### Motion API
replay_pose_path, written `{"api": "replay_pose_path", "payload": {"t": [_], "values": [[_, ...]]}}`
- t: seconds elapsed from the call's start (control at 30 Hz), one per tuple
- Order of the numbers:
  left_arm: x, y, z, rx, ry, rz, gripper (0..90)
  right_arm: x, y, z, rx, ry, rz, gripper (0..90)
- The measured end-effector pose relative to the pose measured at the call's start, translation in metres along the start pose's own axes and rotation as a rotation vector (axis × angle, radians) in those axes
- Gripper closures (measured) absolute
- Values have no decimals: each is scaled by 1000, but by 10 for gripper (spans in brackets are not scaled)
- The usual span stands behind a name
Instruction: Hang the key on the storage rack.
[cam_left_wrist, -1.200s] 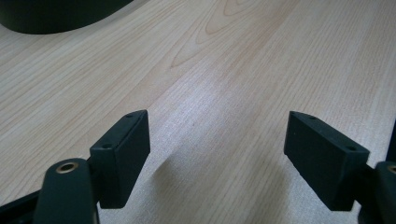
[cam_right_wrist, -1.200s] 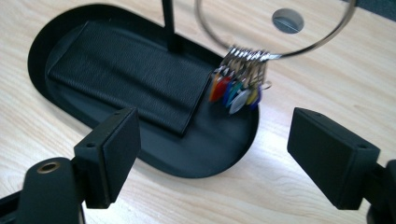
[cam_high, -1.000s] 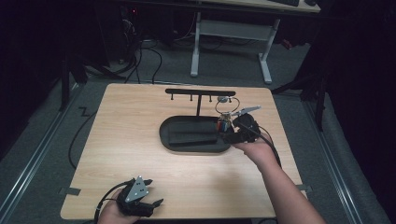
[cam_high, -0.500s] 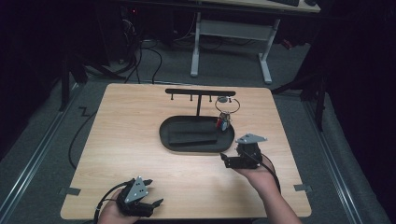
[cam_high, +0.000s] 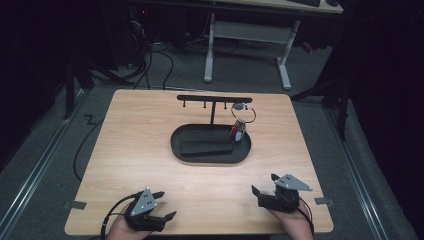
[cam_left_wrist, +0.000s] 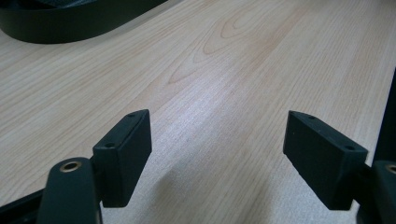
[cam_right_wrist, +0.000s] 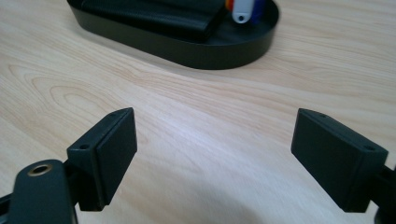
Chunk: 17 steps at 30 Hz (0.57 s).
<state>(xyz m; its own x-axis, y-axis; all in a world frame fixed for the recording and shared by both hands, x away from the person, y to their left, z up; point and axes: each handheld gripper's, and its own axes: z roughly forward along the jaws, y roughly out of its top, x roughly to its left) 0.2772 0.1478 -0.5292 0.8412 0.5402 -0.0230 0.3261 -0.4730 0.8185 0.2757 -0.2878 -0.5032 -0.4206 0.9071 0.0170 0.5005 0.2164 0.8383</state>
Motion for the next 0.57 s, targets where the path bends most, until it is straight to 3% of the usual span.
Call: {"api": "replay_pose_path", "payload": {"t": [0.13,0.2,0.33,0.57], "values": [[-1,0,-1,-17,-2,-7,241,-2,-22,-18,-41,-12,42,145],[-2,-1,-1,-18,-5,-6,241,-1,-30,-23,-38,10,52,145],[-1,-2,-1,-14,-3,-7,241,2,-27,-22,-37,-1,17,145],[0,-2,-6,-21,6,6,249,5,-27,-17,-21,-5,5,145]]}}
